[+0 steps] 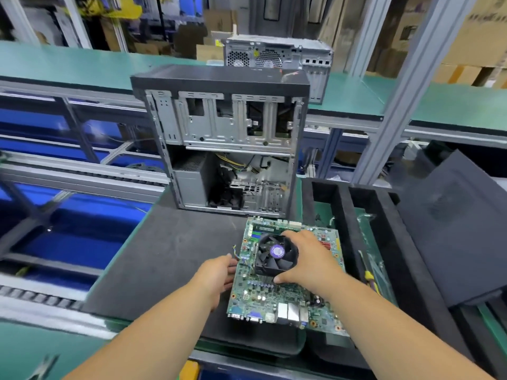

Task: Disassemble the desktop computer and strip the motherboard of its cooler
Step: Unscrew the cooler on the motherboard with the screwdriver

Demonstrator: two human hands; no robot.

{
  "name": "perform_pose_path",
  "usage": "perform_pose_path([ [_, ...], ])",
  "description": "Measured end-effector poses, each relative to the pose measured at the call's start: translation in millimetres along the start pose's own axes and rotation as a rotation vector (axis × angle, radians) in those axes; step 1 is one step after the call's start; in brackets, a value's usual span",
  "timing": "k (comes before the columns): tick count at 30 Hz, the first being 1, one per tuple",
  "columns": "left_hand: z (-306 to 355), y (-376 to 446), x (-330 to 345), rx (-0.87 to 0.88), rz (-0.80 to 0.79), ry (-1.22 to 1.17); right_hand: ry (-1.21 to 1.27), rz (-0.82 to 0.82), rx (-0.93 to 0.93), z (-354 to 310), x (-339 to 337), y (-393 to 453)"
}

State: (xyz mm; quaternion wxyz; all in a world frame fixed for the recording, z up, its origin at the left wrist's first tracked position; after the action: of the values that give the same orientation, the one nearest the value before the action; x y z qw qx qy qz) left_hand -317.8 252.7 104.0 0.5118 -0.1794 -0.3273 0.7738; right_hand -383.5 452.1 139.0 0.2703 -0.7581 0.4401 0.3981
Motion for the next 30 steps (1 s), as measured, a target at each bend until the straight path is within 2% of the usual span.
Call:
perform_pose_path([
  [11, 22.6, 34.2, -112.6, -0.046, 0.138, -0.026, 0.076, -0.060, -0.034, -82.1, 84.2, 61.6],
  [18, 37.8, 51.6, -127.8, -0.044, 0.108, -0.029, 0.068, -0.051, -0.012, -91.6, 101.0, 81.4],
  [24, 39.4, 50.1, -129.0, -0.013, 0.208, 0.130, 0.057, -0.070, -0.009, -87.1, 104.8, 81.8],
  [27, 34.1, 43.8, -133.1, 0.186, 0.364, 0.328, 0.154, -0.134, 0.004, -81.6, 98.9, 77.1],
  [30, 33.3, 26.4, -129.8, 0.550, 0.481, 0.420, 0.279, -0.089, 0.069, -62.3, 79.0, 64.8],
])
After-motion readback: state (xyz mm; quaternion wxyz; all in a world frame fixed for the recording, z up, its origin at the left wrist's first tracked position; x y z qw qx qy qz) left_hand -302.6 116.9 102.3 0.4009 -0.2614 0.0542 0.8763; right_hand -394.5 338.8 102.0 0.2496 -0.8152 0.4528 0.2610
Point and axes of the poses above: each hand's wrist, its own y-axis towards the middle knuckle, its own x-axis out of the palm, z = x × y, the point moved 1 cm from there along y, towards the middle knuckle, and after that the axes turned 3 degrees about -x, right-handed, at the moved point
